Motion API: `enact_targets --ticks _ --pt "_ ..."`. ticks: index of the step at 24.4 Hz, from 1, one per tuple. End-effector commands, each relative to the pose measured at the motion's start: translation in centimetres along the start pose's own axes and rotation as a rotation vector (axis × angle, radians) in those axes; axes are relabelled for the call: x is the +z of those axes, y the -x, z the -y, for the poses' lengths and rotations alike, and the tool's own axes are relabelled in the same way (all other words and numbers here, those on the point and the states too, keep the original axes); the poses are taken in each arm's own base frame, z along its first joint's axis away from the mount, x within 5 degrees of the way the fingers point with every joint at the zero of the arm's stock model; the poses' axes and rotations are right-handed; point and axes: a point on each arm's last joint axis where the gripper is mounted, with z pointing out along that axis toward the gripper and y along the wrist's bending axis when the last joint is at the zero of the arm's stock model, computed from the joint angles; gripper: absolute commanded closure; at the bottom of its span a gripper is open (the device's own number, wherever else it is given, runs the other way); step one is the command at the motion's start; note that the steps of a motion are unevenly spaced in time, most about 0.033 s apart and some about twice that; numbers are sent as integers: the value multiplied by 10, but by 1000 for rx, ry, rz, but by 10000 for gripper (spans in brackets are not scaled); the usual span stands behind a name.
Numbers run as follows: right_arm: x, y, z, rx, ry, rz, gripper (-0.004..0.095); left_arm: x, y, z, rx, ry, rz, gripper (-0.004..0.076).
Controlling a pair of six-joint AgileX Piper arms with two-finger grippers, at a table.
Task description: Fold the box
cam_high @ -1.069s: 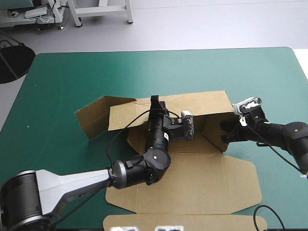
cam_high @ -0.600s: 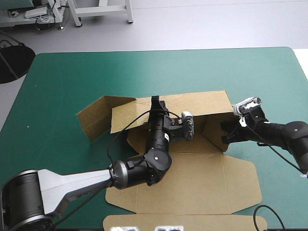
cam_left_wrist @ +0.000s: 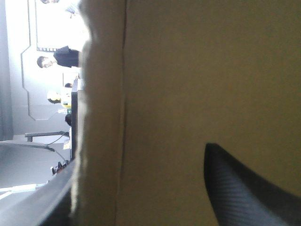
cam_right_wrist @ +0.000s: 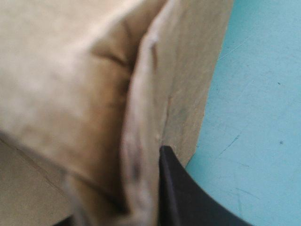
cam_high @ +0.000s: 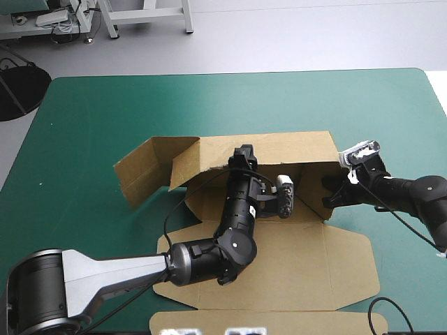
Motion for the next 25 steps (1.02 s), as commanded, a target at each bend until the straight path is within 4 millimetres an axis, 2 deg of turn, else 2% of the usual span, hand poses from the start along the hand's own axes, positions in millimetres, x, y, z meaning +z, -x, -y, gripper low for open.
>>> enact_targets --ticks 1,5,6,7,9,11,12,19,25 --pt "-4 3 -5 -17 47 -4 909 -30 14 -21 -78 106 52 262" --pt "-4 3 -5 -17 47 -4 909 -69 31 -25 -103 203 112 263" --pt "-4 3 -5 -17 47 -4 909 -85 37 -28 -119 223 143 279" --pt "-4 3 -5 -17 47 -4 909 -91 39 -30 -129 230 152 297" --pt "-4 3 -5 -17 47 -4 909 -111 45 -44 -195 241 207 514" --pt "-4 3 -5 -7 46 -4 909 -115 45 -55 -251 242 229 678" --pt "-4 3 -5 -2 46 -5 909 -114 44 -61 -277 244 232 730" --pt "-4 4 -5 34 46 -4 909 -111 27 -103 -408 227 277 727" --pt "-5 7 -4 49 40 -5 909 -103 -8 -160 -642 177 285 727"
